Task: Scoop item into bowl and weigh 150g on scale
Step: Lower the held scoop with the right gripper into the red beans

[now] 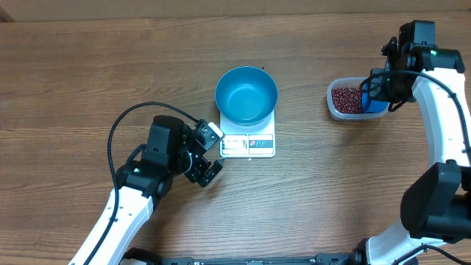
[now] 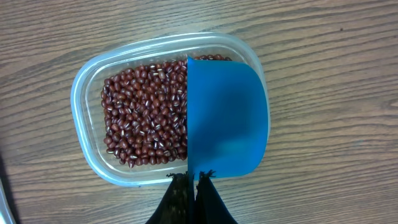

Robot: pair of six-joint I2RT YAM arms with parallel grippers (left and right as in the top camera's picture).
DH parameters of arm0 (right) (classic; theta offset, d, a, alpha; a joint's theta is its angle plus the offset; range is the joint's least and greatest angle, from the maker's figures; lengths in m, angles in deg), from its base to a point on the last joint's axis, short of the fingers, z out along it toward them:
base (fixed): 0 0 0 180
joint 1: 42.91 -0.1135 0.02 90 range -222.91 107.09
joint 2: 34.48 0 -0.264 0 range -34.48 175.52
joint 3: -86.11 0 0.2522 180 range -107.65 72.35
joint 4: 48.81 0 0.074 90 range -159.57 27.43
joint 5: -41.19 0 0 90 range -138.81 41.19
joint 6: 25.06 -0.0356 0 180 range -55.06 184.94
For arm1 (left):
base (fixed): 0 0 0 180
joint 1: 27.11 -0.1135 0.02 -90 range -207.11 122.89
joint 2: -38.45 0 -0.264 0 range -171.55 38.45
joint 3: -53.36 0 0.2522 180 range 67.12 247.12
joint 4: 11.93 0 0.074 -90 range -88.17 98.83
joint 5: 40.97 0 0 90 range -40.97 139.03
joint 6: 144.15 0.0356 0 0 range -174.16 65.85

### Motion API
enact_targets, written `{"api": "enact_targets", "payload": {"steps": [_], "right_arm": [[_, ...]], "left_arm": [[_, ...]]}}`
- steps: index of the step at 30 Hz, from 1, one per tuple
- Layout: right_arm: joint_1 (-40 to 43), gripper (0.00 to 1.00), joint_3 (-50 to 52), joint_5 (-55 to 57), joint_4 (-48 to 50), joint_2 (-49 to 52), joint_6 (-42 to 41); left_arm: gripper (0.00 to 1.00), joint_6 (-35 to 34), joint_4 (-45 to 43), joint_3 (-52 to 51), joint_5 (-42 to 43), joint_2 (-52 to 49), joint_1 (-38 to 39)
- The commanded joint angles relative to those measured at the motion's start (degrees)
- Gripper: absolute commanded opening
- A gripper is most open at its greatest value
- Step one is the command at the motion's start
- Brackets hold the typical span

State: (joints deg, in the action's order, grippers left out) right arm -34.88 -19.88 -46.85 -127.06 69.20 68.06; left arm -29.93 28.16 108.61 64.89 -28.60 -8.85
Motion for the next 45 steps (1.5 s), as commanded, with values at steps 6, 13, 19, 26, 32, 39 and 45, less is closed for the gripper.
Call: {"api": "enact_targets", "payload": {"steps": [6,13,19,26,32,39,45], "right_arm": [[-1.5,0.04,4.3,1.0,1.6,0.0,1.9],[-3.3,0.04,5.1,2.5,2.1,0.0,2.8],[-3.9,0.04,5.2,2.5,2.0,0.0,2.7],[-3.8,0.04,-0.1,2.5,-3.0,-0.1,0.1],[-3.8,0.04,-4.2,2.5,-5.9,-0.1,-0.8],[-3.8,0.04,-4.6,2.5,-6.8,-0.1,-1.6],[-3.8,0.04,-4.7,2.4,-8.6,0.0,-1.6]], "left_arm": [[1.00,1.1,0.0,-0.3,0.1,-0.5,-0.2],[0.99,1.1,0.0,-0.3,0.1,-0.5,-0.2],[1.00,1.1,0.0,-0.3,0.1,-0.5,-0.2],[0.99,1.1,0.0,-0.3,0.1,-0.5,-0.2],[1.00,1.1,0.0,-0.3,0.1,-0.5,-0.2],[1.00,1.1,0.0,-0.3,0.1,-0.5,-0.2],[0.99,1.1,0.0,-0.3,0.1,-0.5,-0.2]]}}
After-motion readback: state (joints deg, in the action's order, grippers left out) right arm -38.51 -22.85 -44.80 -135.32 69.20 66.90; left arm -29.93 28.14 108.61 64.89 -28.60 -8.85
